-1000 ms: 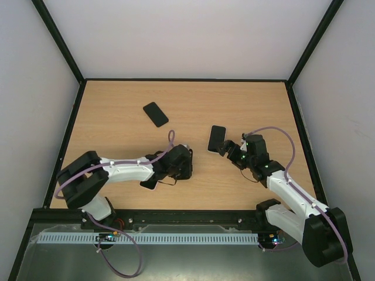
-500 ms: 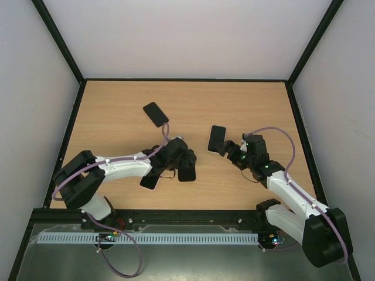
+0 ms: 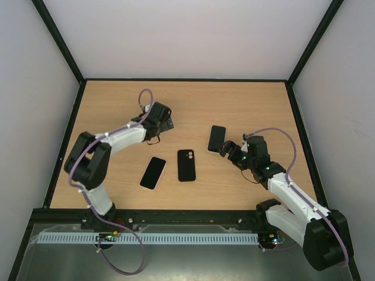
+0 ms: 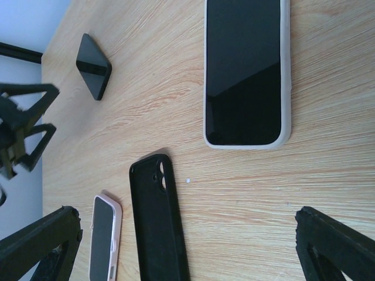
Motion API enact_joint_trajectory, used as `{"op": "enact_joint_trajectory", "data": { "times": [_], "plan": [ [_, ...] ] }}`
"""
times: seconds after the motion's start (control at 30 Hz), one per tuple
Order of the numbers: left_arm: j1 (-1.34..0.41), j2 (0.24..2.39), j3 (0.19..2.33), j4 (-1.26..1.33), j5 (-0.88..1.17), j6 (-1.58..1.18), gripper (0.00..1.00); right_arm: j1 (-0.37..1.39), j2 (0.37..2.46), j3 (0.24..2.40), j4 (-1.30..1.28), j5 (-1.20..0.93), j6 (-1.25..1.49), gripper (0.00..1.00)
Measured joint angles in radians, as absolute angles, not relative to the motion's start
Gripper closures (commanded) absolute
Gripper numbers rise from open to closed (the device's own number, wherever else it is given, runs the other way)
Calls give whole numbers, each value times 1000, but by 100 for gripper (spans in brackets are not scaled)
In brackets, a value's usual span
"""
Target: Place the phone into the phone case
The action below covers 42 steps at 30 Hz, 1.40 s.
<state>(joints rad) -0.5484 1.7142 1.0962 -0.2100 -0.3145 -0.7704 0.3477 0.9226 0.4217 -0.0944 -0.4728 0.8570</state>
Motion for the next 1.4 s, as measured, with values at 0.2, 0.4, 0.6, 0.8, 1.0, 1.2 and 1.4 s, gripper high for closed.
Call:
{"op": "enact_joint_trajectory", "data": {
  "times": [0.2, 0.4, 0.6, 0.8, 1.0, 1.2, 1.4],
  "plan": [
    [-501, 1927, 1278, -270, -373, -730, 0, 347, 923, 422, -100, -475, 857, 2],
    [-487, 2080, 1417, -309, -390, -700, 0, 348, 921, 429, -135, -471, 838, 2],
    [-474, 2145, 1494, -325, -393, -675, 0, 347, 917, 435, -150, -470, 827, 2],
    [-439, 2168, 1512, -324, -368, -659, 0, 348, 908, 435, -154, -467, 826, 2],
    [-420, 2196, 1537, -299, -326, -646, 0, 347, 887, 435, -155, -464, 826, 3],
    [-414, 2210, 1552, -282, -311, -627, 0, 347, 873, 435, -176, -456, 826, 3],
    [-399, 2226, 1578, -280, -307, -637, 0, 347, 865, 435, -183, -452, 826, 3]
  ]
}}
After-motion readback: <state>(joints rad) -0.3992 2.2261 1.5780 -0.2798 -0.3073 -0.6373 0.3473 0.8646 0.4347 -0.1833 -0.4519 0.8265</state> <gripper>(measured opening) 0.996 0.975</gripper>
